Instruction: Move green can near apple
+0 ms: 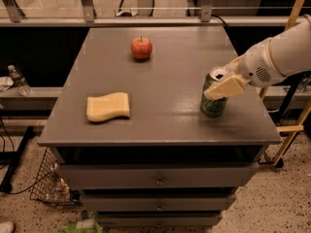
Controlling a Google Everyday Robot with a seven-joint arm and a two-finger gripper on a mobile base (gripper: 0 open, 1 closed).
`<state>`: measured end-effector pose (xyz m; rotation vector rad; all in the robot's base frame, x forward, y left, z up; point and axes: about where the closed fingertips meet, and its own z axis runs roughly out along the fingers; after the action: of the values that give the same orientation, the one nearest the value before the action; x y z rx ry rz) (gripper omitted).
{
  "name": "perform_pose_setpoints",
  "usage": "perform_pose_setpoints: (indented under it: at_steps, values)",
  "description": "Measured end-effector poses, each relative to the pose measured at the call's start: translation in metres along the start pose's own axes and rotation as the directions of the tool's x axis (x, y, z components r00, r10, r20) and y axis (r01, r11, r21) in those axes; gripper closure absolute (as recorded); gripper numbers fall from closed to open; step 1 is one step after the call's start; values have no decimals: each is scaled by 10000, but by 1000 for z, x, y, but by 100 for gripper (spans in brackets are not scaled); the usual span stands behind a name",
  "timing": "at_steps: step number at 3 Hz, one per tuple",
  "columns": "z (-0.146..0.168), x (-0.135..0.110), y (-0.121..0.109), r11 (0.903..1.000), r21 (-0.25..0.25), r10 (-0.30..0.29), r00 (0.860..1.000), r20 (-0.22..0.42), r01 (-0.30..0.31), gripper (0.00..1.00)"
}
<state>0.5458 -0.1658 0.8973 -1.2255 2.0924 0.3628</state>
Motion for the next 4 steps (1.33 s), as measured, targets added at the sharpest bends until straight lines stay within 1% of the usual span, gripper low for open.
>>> perform_pose_setpoints:
  at_steps: [1, 2, 3, 4]
  values:
    - [-9, -14, -10, 9992, 155, -387, 9986, 357, 382, 86]
    - [-29, -33, -28, 9948, 459, -935, 9933, 682, 905, 100]
    - [-35, -39, -32, 9932, 584, -1052, 9914, 777, 1008, 100]
    - [-21, -55, -36, 9919, 577, -1166, 9911, 639, 1130, 100]
